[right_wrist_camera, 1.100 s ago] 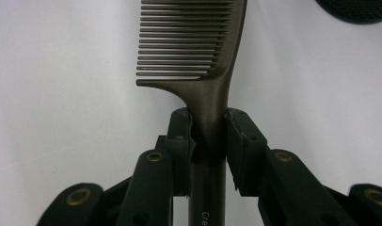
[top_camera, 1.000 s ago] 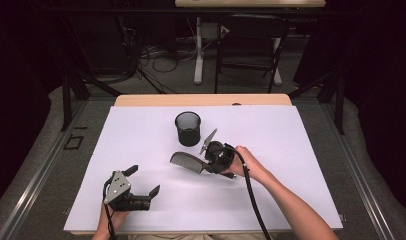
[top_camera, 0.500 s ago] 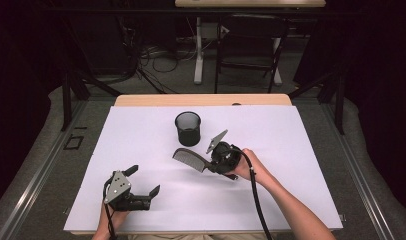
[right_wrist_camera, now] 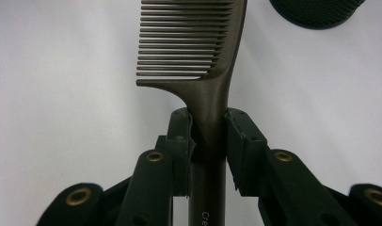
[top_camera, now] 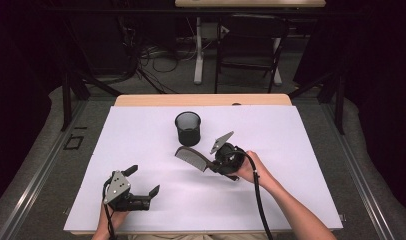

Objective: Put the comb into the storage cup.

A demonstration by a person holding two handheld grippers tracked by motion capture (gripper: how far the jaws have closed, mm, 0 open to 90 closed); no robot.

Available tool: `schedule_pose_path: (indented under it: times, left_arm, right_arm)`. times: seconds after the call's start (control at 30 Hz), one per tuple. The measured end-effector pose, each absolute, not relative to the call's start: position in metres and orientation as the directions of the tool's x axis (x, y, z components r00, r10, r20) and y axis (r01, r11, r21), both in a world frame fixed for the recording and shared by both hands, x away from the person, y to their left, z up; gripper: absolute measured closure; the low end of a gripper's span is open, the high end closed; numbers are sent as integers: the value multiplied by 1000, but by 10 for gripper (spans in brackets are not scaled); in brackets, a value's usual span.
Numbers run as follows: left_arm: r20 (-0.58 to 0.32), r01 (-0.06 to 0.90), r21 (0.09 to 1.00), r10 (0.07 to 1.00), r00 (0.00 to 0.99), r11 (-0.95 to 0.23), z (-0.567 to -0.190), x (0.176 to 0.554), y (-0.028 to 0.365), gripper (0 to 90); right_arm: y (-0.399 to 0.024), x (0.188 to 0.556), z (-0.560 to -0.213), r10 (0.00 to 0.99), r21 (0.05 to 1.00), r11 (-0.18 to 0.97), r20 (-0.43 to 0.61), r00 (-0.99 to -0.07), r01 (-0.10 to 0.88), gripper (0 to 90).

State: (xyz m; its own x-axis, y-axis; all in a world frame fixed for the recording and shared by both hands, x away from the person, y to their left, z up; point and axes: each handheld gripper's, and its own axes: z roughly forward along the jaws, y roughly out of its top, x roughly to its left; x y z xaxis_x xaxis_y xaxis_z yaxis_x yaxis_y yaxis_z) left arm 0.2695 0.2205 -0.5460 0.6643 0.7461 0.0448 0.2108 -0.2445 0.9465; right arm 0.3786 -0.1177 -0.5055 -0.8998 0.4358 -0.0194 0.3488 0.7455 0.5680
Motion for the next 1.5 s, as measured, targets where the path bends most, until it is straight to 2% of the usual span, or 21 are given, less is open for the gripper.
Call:
schedule_pose_path:
  times: [1.5]
  left_arm:
    - [45,216,944,745,666,-250,-547,270,220,0]
  right_arm:
    - [-152,370,-487,482,666,664,-34,-876,339,726]
